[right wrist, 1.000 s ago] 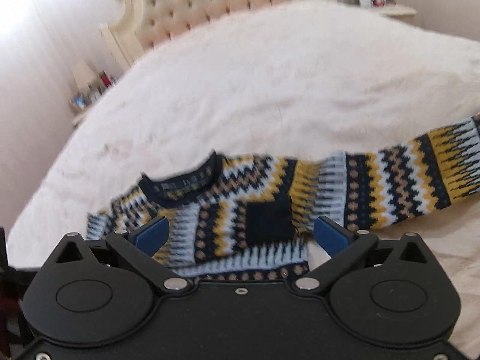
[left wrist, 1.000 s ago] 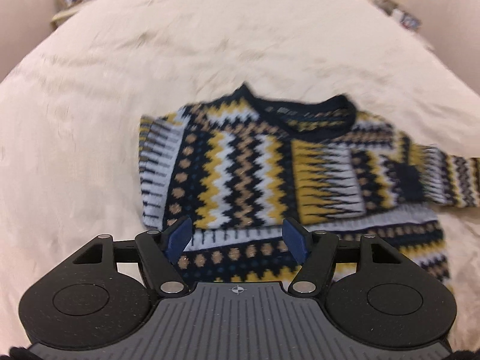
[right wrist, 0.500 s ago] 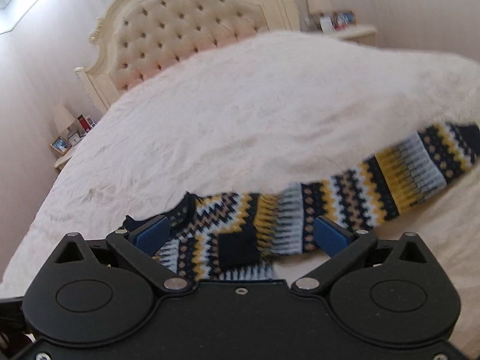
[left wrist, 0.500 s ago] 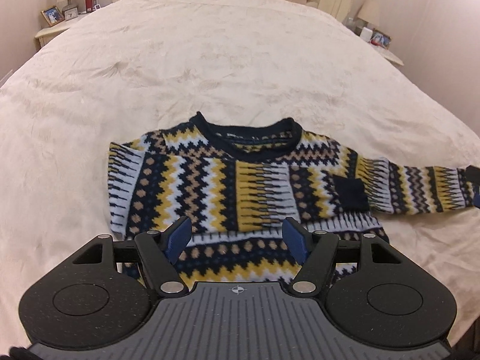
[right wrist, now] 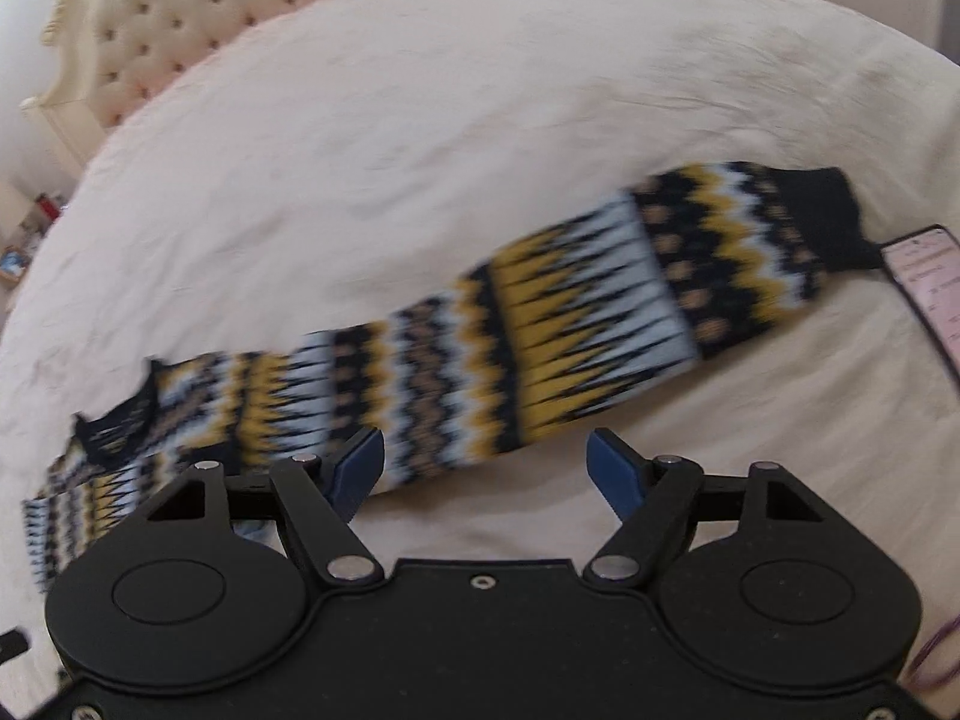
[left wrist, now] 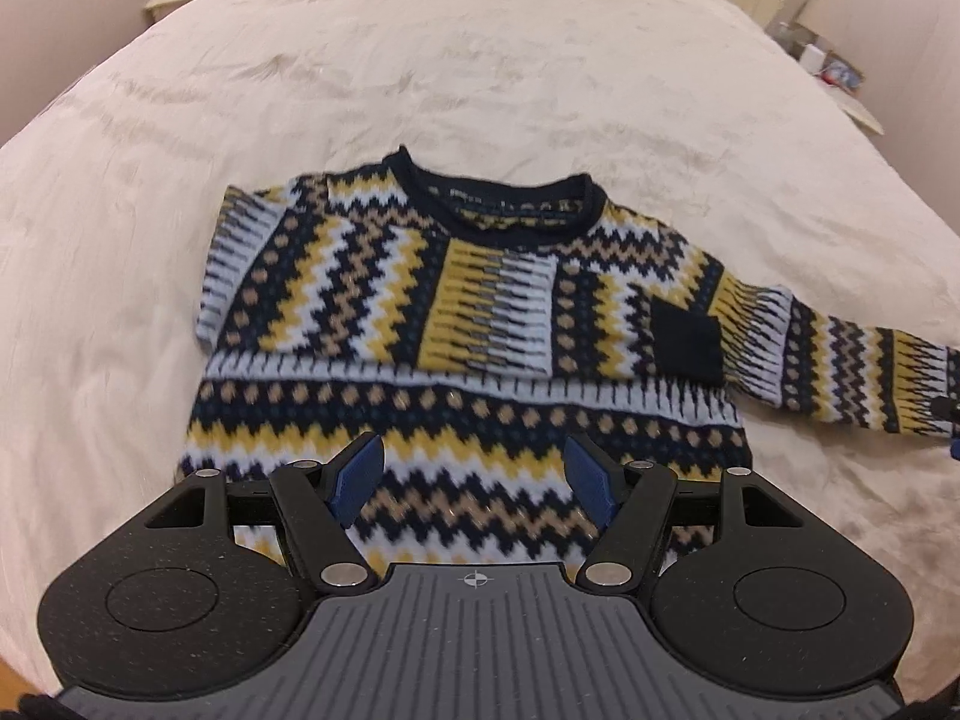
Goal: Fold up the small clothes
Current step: 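Grasp the cuff of the other sweater sleeve with the right gripper, then fold the held sleeve across the sweater body with the right gripper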
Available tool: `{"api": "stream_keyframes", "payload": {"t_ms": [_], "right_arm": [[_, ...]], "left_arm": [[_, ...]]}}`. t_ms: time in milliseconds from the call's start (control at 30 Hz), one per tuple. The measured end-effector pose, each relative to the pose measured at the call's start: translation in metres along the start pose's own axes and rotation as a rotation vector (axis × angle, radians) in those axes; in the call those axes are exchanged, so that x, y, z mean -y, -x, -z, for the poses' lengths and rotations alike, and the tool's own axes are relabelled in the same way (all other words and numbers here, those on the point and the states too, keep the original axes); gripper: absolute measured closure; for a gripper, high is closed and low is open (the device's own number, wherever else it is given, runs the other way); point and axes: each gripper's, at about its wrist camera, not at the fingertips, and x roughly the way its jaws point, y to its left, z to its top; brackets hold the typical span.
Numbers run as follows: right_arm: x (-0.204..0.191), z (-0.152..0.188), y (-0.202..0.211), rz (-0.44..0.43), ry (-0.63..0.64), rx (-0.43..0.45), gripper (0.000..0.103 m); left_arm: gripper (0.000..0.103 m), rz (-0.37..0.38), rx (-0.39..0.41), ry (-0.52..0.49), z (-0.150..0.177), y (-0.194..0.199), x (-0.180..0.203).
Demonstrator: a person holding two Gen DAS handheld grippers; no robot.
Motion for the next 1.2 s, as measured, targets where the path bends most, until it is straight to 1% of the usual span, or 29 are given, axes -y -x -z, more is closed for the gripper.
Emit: {"api": "stream_keyframes", "payload": {"t_ms": [100,200,300,367,400,433,467,500,533,567,633,767,900,1033,1100,1200], "right_arm": [[0.025,-0.012,-0.012,0.032,-0.032,-0.009,0.028],[0.042,-0.021,-0.022,0.062,-0.079,-0.016,0.029],[0.053,-0.025,-0.032,0.061,-0.132,-0.02,0.032],[0.055,-0.028,-0.036,0.064,-0.148,-0.011,0.036],[0.054,-0.029,-0.037,0.068,-0.149,-0.004,0.04],[0.052,-0.03,-0.038,0.076,-0.147,0.006,0.047],[0.051,-0.031,-0.039,0.09,-0.144,0.015,0.052],[0.05,-0.033,-0.04,0.103,-0.143,0.024,0.064],[0.048,-0.034,-0.04,0.112,-0.144,0.034,0.079],[0.047,-0.035,-0.04,0.113,-0.147,0.043,0.084],[0.04,-0.037,-0.036,0.111,-0.143,0.06,0.086],[0.01,-0.042,-0.015,0.072,-0.089,0.113,0.087],[-0.038,-0.043,0.007,-0.002,0.008,0.151,0.087],[-0.104,-0.037,0.026,-0.1,0.128,0.173,0.087],[-0.131,-0.034,0.028,-0.152,0.173,0.174,0.087],[-0.18,-0.021,0.031,-0.228,0.258,0.169,0.087]], "left_arm": [[0.038,-0.02,-0.004,0.003,0.004,0.001,0.007],[0.038,-0.04,-0.004,0.015,0.006,0.002,0.01],[0.038,-0.056,-0.005,0.03,0.006,0.002,0.008],[0.038,-0.061,-0.006,0.035,0.005,0.002,0.005],[0.038,-0.065,-0.008,0.038,0.005,0.002,0.003],[0.038,-0.067,-0.011,0.04,0.004,0.001,0.001],[0.038,-0.069,-0.014,0.042,0.004,0.0,-0.001],[0.038,-0.07,-0.017,0.043,0.004,-0.001,-0.003],[0.038,-0.07,-0.021,0.045,0.004,-0.002,-0.006],[0.038,-0.069,-0.025,0.047,0.004,-0.003,-0.01],[0.038,-0.066,-0.031,0.049,0.003,-0.005,-0.016],[0.038,-0.055,-0.041,0.048,0.0,-0.01,-0.03],[0.038,-0.04,-0.049,0.049,-0.006,-0.016,-0.046],[0.038,-0.026,-0.044,0.053,-0.013,-0.02,-0.064],[0.038,-0.022,-0.04,0.052,-0.016,-0.021,-0.073],[0.038,-0.017,-0.034,0.055,-0.021,-0.023,-0.089]]}}
